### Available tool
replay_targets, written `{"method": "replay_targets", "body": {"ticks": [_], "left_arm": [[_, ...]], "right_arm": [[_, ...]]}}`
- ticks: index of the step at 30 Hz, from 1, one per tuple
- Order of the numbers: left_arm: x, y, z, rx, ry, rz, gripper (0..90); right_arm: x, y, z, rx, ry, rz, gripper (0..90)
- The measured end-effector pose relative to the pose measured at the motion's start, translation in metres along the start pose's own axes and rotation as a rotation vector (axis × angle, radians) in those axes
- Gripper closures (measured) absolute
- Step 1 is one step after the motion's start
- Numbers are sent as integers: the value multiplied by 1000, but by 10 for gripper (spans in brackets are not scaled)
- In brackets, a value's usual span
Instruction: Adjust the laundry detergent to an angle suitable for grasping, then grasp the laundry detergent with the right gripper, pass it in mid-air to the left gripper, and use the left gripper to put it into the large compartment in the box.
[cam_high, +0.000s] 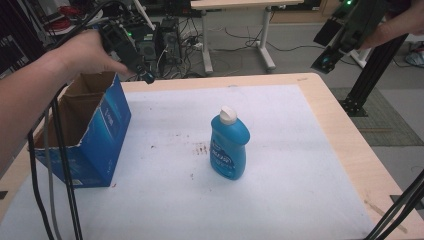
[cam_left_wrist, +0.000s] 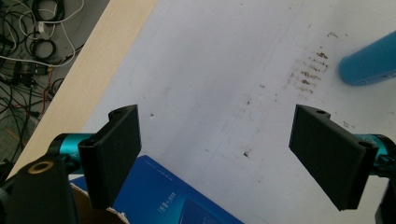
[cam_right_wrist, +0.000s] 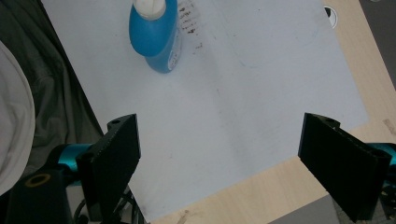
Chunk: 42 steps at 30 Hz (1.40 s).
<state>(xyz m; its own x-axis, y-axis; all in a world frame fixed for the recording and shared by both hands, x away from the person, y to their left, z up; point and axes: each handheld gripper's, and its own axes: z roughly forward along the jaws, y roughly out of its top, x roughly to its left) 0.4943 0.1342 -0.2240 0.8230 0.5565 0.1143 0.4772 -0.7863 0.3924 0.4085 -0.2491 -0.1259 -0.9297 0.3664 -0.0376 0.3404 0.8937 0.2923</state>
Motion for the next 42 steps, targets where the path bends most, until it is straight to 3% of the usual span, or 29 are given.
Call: {"method": "replay_targets", "body": {"ticks": [19, 42], "left_arm": [[-3, 3, 1, 2, 2, 14, 169], [-4, 1, 4, 11, -28, 51, 169]], "right_arm": [[-4, -4, 3, 1, -4, 3, 125], [2, -7, 5, -54, -22, 25, 126]]}}
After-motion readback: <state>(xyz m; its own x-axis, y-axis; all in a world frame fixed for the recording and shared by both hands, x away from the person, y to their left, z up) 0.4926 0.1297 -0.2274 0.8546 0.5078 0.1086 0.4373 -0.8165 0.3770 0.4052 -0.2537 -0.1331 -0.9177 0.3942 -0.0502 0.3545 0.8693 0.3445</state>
